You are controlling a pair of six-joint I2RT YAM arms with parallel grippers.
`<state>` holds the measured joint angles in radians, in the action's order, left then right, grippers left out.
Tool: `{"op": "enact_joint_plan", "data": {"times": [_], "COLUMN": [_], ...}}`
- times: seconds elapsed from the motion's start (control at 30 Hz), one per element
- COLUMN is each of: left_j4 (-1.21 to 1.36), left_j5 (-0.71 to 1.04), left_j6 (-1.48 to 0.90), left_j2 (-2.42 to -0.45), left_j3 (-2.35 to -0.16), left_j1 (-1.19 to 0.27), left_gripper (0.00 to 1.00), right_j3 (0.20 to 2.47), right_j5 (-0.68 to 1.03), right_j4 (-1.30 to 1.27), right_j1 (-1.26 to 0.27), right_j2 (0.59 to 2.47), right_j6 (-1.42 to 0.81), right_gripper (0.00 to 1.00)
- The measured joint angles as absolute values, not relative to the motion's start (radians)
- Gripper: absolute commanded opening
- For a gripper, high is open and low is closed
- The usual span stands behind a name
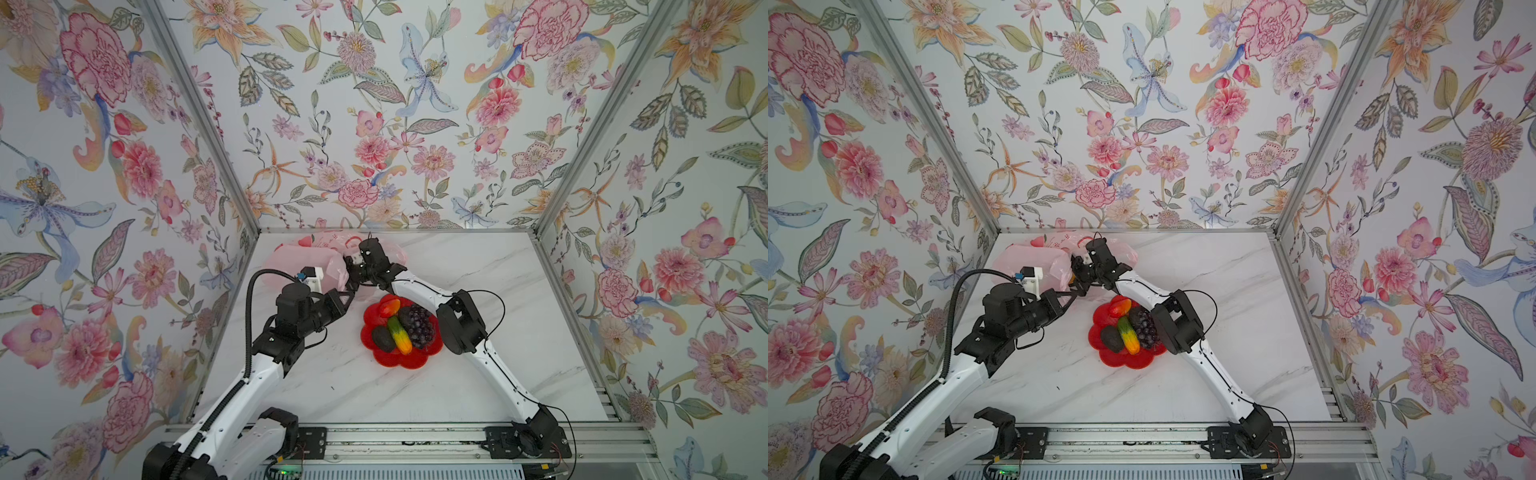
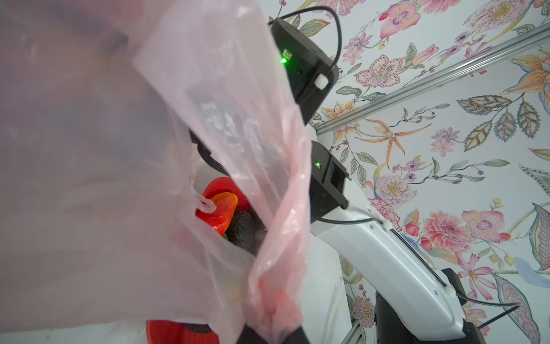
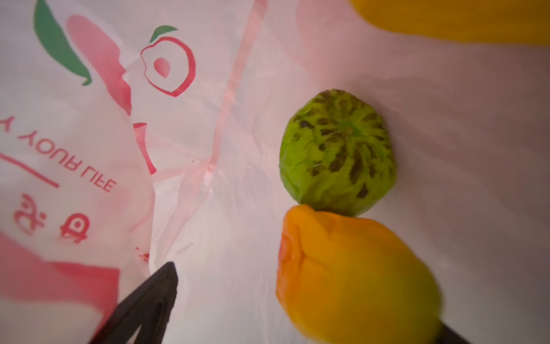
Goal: Place the fruits into the plastic bag
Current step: 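Open the right gripper inside the bag to release the mango, then withdraw the right gripper from the bag back over the plate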
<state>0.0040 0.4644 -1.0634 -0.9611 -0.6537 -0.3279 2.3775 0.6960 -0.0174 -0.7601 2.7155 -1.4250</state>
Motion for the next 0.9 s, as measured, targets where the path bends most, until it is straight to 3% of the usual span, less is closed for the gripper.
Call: {"op": "enact_joint_plan", "data": {"times": [0.3,0.9], "left_j4": [-0.021,-0.092], "left_j5": [0.447,0.403], "left_j6": [-1.065,-1.067], "left_j2": [-0.881,-0.814], "left_j3": [-0.654,-0.642], "left_j1": [-0.328,-0.328], "left_gripper": [0.0,0.0], "right_j3": [2.372,2.285], "right_j5": [0.697,0.63], "right_j4": [0.18,0.522], "right_j1": [-0.756,-0.757], "right_j2": [2.69,2.398], "right_j6": [-1.257,-0.911], "right_gripper": [0.99,0.99]}}
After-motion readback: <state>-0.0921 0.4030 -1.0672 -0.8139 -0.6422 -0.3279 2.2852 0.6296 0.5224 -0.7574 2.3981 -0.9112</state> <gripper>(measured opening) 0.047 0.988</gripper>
